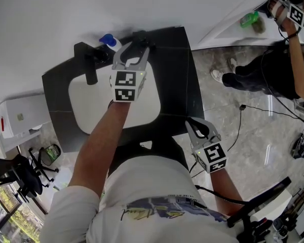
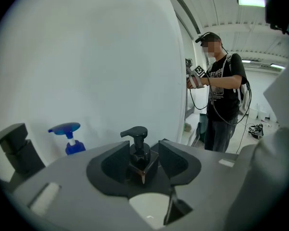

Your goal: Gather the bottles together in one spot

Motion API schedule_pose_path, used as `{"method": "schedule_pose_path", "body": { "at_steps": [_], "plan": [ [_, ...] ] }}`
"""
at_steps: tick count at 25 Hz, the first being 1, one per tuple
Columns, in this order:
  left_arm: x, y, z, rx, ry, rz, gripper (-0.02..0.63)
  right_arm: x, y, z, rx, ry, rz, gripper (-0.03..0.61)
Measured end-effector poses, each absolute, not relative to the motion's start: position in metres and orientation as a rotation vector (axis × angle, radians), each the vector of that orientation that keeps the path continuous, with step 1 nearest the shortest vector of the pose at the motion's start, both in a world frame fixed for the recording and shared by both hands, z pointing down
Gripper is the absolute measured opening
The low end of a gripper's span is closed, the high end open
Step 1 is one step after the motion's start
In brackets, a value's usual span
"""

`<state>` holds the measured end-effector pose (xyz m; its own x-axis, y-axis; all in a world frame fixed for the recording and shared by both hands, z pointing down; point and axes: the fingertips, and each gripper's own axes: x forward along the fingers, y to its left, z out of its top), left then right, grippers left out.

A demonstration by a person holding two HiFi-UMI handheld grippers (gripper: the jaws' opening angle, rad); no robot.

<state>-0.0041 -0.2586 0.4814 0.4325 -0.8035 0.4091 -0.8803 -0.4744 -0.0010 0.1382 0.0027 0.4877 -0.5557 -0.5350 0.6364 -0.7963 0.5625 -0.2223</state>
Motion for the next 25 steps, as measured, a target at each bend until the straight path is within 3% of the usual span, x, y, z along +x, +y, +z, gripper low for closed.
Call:
{"method": "schedule_pose_path", "body": {
  "at_steps": [6,21,25],
  "plan": [
    [-0.012,-0.214,0.473,2.495,-1.439,0.578,0.170,0.126,0.000,0.485,1.023,-2.322,0.659,0.029],
    [-0.056,-0.067,0.451,2.548,-1.223,0.633,0.003,0.073,0.011,0.472,0.913,-2.389,0.529,0.025],
    [-0.075,-0.030,0.446,2.544,-1.157,0.630,0.002,0.049,0.024,0.464,0.890,-2.387,0.490,0.023]
  ]
}}
